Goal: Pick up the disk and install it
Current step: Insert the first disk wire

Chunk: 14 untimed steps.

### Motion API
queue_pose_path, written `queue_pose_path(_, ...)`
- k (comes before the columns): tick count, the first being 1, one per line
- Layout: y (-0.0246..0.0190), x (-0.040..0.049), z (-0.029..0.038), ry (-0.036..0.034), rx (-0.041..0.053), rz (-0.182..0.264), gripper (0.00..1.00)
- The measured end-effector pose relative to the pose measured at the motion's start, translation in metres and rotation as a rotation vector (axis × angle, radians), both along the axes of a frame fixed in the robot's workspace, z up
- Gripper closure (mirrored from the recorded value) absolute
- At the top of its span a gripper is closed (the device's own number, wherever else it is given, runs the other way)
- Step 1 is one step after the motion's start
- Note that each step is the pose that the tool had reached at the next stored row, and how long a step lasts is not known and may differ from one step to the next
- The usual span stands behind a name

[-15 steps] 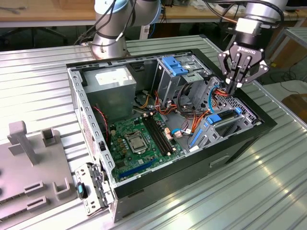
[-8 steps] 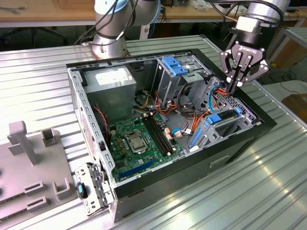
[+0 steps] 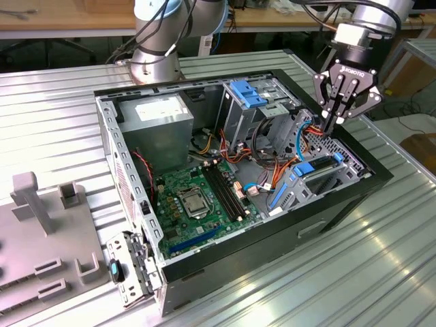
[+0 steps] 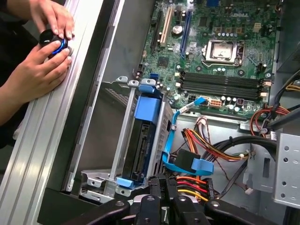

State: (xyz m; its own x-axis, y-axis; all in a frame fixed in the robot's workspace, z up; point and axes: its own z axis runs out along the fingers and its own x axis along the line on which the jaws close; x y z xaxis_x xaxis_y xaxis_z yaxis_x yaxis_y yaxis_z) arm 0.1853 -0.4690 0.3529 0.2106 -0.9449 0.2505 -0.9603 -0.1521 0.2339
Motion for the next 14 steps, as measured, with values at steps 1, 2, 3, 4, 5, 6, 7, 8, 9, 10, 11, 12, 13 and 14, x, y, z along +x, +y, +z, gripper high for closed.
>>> queue_pose_path(1,-0.0016,0.0,0.0,-0.0009,0.0,0.0,0.84)
queue_pose_path(2,-0.0053,-0.0003,0.0,-0.0043,0.0,0.0,0.84)
queue_pose_path(3,-0.0064,-0.0008,0.0001,-0.0084,0.0006,0.0,0.84)
queue_pose_path(4,-0.0068,-0.0017,0.0001,-0.0141,0.0017,0.0,0.84)
queue_pose_path(5,-0.0074,-0.004,0.0,-0.0273,0.003,0.0,0.84)
queue_pose_path(6,-0.0077,-0.0054,0.0,-0.034,0.0031,0.0,0.84)
queue_pose_path(7,-0.0078,-0.0064,0.0,-0.0392,0.0032,0.0,0.84)
queue_pose_path(8,-0.008,-0.0077,0.0,-0.0459,0.0031,0.0,0.84)
queue_pose_path(9,-0.0081,-0.0087,0.0,-0.0511,0.0031,0.0,0.84)
queue_pose_path(10,-0.0083,-0.0108,0.0,-0.0624,0.0032,0.0,0.84)
queue_pose_path(11,-0.0084,-0.0124,0.0,-0.0707,0.0032,0.0,0.84)
queue_pose_path(12,-0.0085,-0.0142,0.0,-0.0797,0.0031,0.0,0.84)
queue_pose_path(13,-0.0085,-0.0154,0.0,-0.0864,0.0032,0.0,0.84)
queue_pose_path(14,-0.0086,-0.0165,0.0,-0.0922,0.0033,0.0,0.84)
